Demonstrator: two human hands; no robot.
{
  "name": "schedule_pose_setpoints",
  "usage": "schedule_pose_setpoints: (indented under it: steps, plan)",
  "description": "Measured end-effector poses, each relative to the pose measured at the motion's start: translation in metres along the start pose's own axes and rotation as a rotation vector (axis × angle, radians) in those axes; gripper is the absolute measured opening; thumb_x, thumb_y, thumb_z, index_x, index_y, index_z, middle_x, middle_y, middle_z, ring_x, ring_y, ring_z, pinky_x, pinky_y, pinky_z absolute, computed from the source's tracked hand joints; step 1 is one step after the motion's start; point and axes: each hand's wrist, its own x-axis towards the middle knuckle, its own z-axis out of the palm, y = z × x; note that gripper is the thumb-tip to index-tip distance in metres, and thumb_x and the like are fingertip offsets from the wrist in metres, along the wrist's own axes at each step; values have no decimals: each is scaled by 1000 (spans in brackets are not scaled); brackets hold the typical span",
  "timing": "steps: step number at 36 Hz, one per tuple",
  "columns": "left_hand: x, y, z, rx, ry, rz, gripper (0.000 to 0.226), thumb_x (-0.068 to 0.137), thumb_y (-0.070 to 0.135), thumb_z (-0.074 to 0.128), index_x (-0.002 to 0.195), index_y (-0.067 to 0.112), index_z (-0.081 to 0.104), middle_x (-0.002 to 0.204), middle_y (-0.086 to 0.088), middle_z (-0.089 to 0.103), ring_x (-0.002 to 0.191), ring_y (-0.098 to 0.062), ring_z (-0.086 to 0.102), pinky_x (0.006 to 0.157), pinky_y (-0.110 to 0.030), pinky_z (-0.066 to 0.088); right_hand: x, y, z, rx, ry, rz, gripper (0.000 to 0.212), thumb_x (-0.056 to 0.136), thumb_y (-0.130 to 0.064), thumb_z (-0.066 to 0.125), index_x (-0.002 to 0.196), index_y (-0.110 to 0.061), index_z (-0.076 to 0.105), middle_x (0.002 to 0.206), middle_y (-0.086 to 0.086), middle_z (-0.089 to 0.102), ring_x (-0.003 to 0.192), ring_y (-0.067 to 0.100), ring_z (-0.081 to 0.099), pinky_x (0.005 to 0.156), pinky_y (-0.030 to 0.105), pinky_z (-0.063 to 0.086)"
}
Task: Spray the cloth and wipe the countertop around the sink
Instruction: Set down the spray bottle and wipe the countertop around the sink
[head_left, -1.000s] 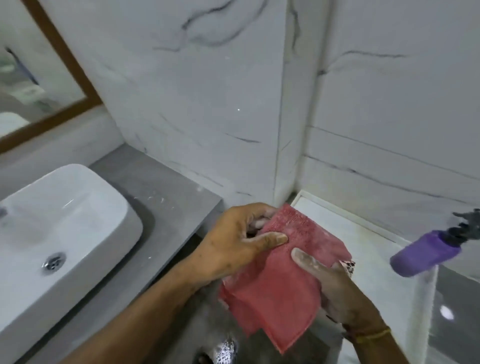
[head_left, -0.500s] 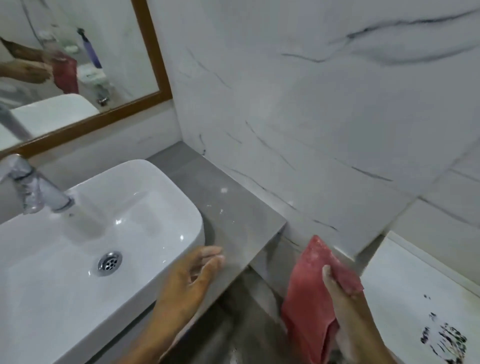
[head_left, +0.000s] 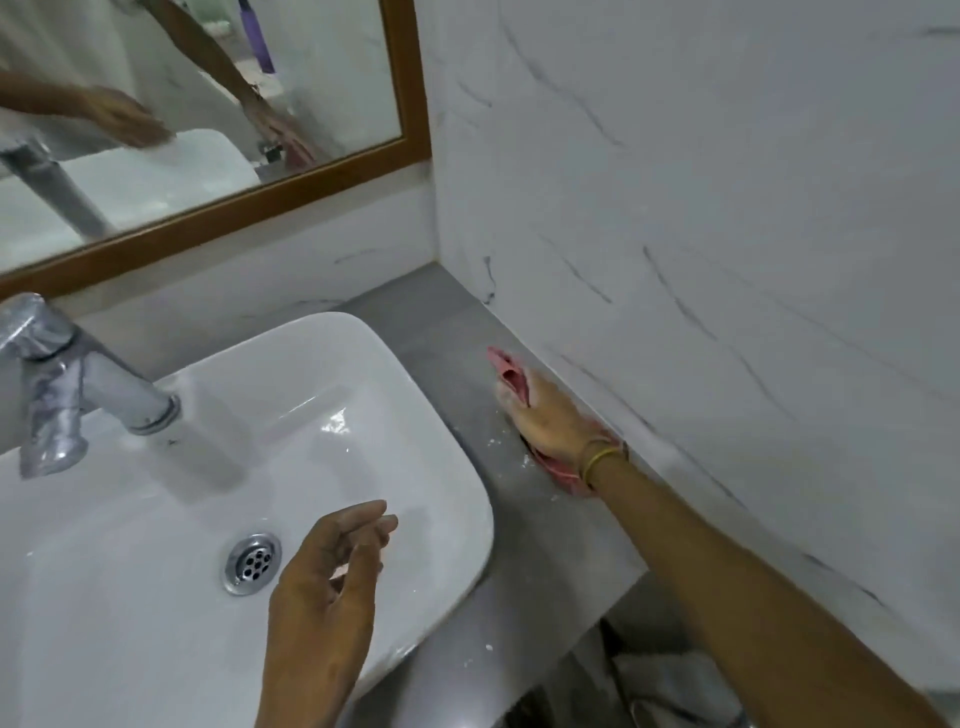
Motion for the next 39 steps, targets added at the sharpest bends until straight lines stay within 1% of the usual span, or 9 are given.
schedule_pose_setpoints:
  steps: [3, 5, 7, 10, 13, 17, 28, 34, 39]
  plan:
    - [32, -5, 20, 146, 48, 29, 31, 91, 12, 57, 93, 43, 62, 97, 24, 71, 97, 2, 64, 82, -25, 50, 45, 30, 38, -455, -171, -55, 75, 94, -59, 36, 152, -16, 14, 161, 16, 11, 146, 37, 15, 119, 51, 14]
    - [61, -4, 38, 248, 37, 20, 29, 92, 20, 56, 114, 38, 57, 121, 16, 60, 116, -11, 57, 93, -29, 47, 66, 49, 57, -611, -212, -118, 76, 91, -64, 32, 152, -29, 3, 163, 10, -4, 147, 40, 4, 117, 56, 6]
    - [89, 1, 58, 362, -9, -23, 52, 94, 31, 52, 143, 23, 36, 149, 3, 39, 139, -20, 37, 116, -36, 30, 79, 61, 67, -707, -174, -216, 75, 90, -66, 29, 151, -33, 1, 163, 9, -6, 147, 41, 2, 117, 56, 5]
    - [128, 8, 91, 445, -69, -59, 74, 98, 36, 42, 152, 8, 0, 163, -9, 4, 151, -21, 4, 119, -28, 4, 100, 63, 71, -770, -127, -350, 73, 90, -66, 27, 151, -30, 9, 163, 10, 3, 147, 38, 10, 118, 54, 13]
    - [153, 13, 114, 425, -51, -133, 75, 100, 34, 37, 150, 7, -12, 155, -29, 24, 144, -38, 27, 121, -43, 19, 117, 51, 70, -768, -130, -451, 74, 87, -64, 22, 151, -27, 17, 162, 11, 10, 146, 36, 15, 117, 52, 16]
    - [166, 16, 125, 443, 70, -146, 69, 99, 30, 33, 151, 16, -10, 146, -23, 42, 129, -38, 49, 110, -48, 40, 124, 35, 80, -750, -185, -518, 74, 83, -60, 17, 150, -29, 20, 162, 10, 14, 145, 37, 16, 116, 52, 19]
    - [170, 14, 123, 459, 132, -105, 60, 101, 24, 32, 152, 13, 4, 159, -11, 26, 144, -28, 31, 119, -37, 26, 25, 95, 66, -637, -148, -511, 59, 90, -48, 43, 146, -40, 27, 162, -1, 15, 145, 30, 22, 115, 49, 25]
    - [171, 10, 125, 434, 153, -91, 58, 101, 24, 31, 152, 16, 6, 162, -3, 18, 148, -21, 21, 118, -28, 18, 95, 65, 66, -669, -60, -340, 57, 93, -49, 35, 148, -37, 25, 161, 3, 18, 143, 39, 23, 115, 51, 21]
    - [173, 7, 123, 448, 161, -109, 57, 101, 26, 30, 152, 17, 6, 160, -4, 23, 146, -23, 27, 114, -24, 16, 146, 8, 113, -704, -134, -479, 58, 96, -49, 34, 150, -32, 20, 163, 6, 9, 143, 39, 17, 116, 50, 17]
